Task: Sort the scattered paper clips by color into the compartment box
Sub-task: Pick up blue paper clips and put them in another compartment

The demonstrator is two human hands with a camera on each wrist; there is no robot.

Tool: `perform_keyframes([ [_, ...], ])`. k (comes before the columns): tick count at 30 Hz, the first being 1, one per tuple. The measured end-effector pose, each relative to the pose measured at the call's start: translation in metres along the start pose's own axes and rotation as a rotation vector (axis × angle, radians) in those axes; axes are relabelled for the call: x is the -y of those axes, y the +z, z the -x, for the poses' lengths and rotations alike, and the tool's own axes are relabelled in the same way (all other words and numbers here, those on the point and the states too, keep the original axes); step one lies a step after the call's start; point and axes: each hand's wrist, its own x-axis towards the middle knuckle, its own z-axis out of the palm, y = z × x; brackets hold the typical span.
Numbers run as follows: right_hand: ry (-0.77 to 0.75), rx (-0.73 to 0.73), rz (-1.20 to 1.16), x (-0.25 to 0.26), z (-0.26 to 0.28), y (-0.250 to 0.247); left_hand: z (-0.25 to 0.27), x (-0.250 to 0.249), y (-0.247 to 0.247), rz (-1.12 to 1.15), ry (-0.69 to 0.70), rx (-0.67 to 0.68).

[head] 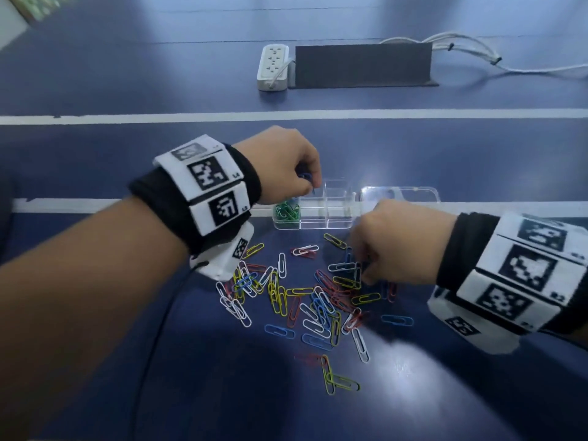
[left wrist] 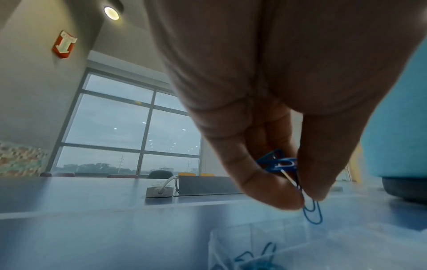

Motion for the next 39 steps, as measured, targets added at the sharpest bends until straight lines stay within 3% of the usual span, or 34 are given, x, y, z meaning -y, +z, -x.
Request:
perform_keyframes([
  [8,-0.011,-0.048,-0.066,-0.001,-0.001,0.003,-0.014,-0.005,0.009,-0.083,0.038,0.027],
  [19,0.053,-0.123,-0.115,0.0,-0.005,0.006,0.005,-0.003,0.008,0.068,0.047,-0.025],
  [27,0.096,-0.063,-0.214,-0.007,0.001,0.0,0.025,-0.033,0.033,-0.101,0.146,0.194],
  [32,0.104,-0.102,-0.288,-0.018,0.014,-0.005,0.017,-0.04,0.044,-0.12,0.202,0.248],
  [39,-0.017,-0.064,-0.081,-0.011,0.029,0.012,0.01,-0.04,0.049,-0.162,0.243,0.293],
])
